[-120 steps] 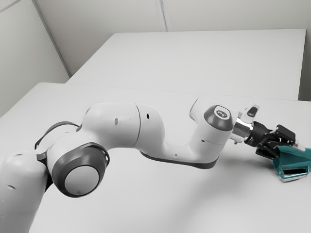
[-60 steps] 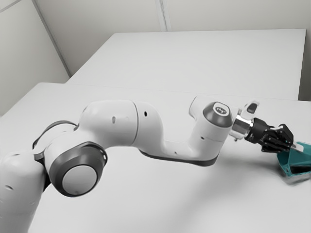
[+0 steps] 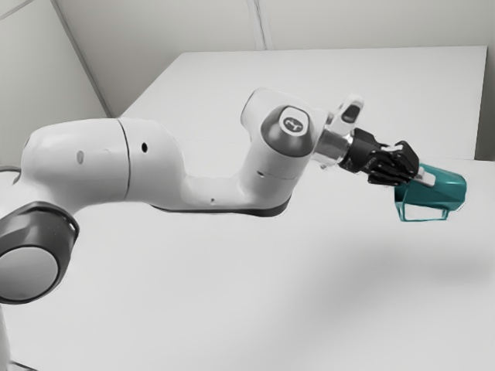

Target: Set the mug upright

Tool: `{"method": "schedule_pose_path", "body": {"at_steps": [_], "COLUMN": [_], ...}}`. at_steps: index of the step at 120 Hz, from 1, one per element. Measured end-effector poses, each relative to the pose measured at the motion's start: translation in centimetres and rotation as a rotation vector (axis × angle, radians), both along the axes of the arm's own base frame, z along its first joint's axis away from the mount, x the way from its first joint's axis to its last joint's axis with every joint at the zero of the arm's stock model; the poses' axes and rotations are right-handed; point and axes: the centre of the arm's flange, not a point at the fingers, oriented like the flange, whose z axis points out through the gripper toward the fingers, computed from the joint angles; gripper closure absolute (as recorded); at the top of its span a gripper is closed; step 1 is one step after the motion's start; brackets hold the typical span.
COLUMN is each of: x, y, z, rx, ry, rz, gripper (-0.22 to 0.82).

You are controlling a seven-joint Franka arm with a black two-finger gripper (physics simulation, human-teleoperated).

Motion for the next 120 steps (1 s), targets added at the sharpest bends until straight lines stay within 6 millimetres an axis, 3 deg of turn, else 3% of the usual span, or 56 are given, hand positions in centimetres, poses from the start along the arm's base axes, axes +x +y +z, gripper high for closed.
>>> {"method": "schedule_pose_path", "body": {"at_steps": [22,56,94,120], "x": [-1.4,-3.6,-4.8,-7.7], "y": [6.8,14.9,22.3,26.7], "z": [3.6,6.2,6.6,4.2], "rx": [0.214,0.524,0.803,0.923], "ry": [-0.115,-0.156,0.013,0.169], "rz": [0.005,-0.015,-0.032,-0.016], "gripper": [0.78,0.79,0.78,0.78]}}
